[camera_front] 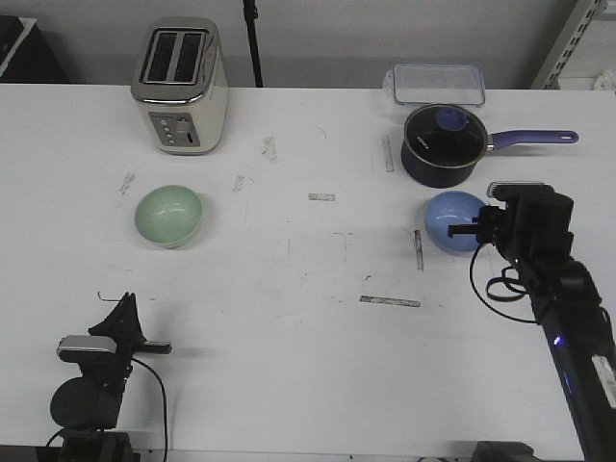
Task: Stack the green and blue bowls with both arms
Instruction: 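Reach the right gripper forward to the rim of the light blue bowl, then close the right gripper on the light blue bowl's rim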
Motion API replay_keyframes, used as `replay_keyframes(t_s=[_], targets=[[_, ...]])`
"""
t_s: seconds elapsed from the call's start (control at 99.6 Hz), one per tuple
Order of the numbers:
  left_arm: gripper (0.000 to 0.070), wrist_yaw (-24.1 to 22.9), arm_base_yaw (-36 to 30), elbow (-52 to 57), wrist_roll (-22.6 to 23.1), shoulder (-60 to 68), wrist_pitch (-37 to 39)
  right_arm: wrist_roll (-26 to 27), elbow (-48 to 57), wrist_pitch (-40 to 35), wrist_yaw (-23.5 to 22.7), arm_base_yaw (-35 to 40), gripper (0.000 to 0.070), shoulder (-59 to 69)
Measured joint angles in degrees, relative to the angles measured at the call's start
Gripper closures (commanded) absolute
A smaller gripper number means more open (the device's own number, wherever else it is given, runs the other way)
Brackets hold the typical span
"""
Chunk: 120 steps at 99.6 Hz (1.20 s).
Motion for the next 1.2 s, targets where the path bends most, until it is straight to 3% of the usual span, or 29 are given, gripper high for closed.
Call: replay_keyframes(t_s=[0.211,0.432,0.522,0.642,0.713,1.064,1.205], targets=[[0.0698,0.00,0.00,0.00,0.00,0.00,0.00,1.57,11.96,-13.11,-0.48,-4.20,0.0687,9.90],[0.0698,0.00,0.00,0.00,0.00,0.00,0.00,2.78,18.14,-19.28,-9.29,-8.02,0.0668,17.33],[0.0698,0.00,0.00,0.00,0.00,0.00,0.00,2.89,18.14,-19.78,-11.96,-9.31,0.0576,18.64],[0.0698,0.00,0.00,0.00,0.00,0.00,0.00,2.86,18.14,-20.20,-11.96,-11.04,0.0349,20.13],[0.0698,0.00,0.00,0.00,0.00,0.00,0.00,2.78,18.14,-20.13,-11.93,-11.93,0.0295,20.96],[0.0698,0.00,0.00,0.00,0.00,0.00,0.00,1.81,18.21,-19.78,-12.59,-12.66,0.0266,24.17],[0.0698,0.00,0.00,0.00,0.00,0.00,0.00,1.84,18.21,-19.74,-16.35,-12.66,0.0266,27.69]])
